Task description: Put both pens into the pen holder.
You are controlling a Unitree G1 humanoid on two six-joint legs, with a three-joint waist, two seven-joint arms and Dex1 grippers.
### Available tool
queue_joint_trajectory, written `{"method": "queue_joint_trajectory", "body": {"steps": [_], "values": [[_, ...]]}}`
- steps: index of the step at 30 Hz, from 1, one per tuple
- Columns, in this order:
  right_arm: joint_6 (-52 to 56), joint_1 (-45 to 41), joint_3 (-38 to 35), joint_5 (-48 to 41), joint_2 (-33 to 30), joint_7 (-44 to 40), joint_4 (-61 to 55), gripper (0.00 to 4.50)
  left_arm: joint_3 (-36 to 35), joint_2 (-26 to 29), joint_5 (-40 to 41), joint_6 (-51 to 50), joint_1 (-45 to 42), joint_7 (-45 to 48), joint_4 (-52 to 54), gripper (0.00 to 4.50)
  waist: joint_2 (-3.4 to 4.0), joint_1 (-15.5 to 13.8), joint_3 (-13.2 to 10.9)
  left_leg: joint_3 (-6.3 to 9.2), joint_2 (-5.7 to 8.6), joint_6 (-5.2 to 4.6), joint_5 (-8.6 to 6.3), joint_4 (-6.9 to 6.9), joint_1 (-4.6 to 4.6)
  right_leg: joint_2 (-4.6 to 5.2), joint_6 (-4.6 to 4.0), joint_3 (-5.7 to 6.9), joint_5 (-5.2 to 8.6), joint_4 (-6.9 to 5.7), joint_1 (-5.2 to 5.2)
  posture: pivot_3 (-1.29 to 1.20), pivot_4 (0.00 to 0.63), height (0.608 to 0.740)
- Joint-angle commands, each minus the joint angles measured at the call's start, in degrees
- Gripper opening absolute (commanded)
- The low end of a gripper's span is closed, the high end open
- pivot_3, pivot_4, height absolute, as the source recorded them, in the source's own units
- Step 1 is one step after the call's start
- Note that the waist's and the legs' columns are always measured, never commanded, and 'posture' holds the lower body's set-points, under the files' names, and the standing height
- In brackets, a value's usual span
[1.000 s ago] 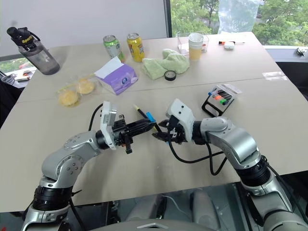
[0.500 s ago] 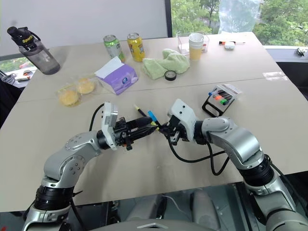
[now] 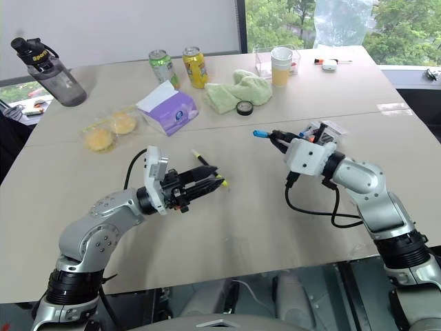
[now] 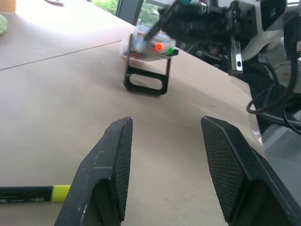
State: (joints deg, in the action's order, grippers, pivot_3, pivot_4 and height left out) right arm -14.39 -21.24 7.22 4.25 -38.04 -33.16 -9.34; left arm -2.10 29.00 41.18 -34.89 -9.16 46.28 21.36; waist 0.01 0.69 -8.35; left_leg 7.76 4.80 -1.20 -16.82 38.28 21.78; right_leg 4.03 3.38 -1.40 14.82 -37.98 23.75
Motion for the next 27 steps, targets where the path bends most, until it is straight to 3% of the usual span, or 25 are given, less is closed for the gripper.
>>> {"method": "queue_joint_trajectory", "body": {"steps": [1, 9, 27], "values": [[-4.95, 0.51, -5.83, 0.99, 0.15, 4.25, -1.8, 0.0, -0.51, 0.13, -0.11, 1.67, 0.15, 0.58, 1.82, 2.36, 0.0, -0.01, 0.0, 0.0, 0.0, 0.0, 0.0, 0.01, 0.0, -0.01, 0.0, -0.01, 0.0, -0.01, 0.0, 0.0, 0.15, 0.74], [-5.31, 5.75, -9.51, 1.67, 0.24, 5.68, -2.14, 0.0, -0.06, -0.42, -0.55, 2.93, 0.3, 0.78, 1.51, 2.36, 0.0, 0.01, 0.0, -0.02, 0.0, 0.0, 0.0, 0.01, -0.03, -0.01, 0.0, -0.1, 0.0, -0.02, -0.03, 0.0, 0.15, 0.74], [-5.62, 5.43, -8.24, 1.22, 2.72, 4.72, 3.47, 0.0, 1.63, 2.71, -5.46, 10.7, 1.42, 6.55, 2.76, 2.36, 0.0, -0.11, 0.0, -0.04, -0.01, 0.0, 0.0, 0.02, -0.05, -0.02, 0.0, -0.13, 0.0, -0.02, -0.05, 0.0, 0.15, 0.74]]}}
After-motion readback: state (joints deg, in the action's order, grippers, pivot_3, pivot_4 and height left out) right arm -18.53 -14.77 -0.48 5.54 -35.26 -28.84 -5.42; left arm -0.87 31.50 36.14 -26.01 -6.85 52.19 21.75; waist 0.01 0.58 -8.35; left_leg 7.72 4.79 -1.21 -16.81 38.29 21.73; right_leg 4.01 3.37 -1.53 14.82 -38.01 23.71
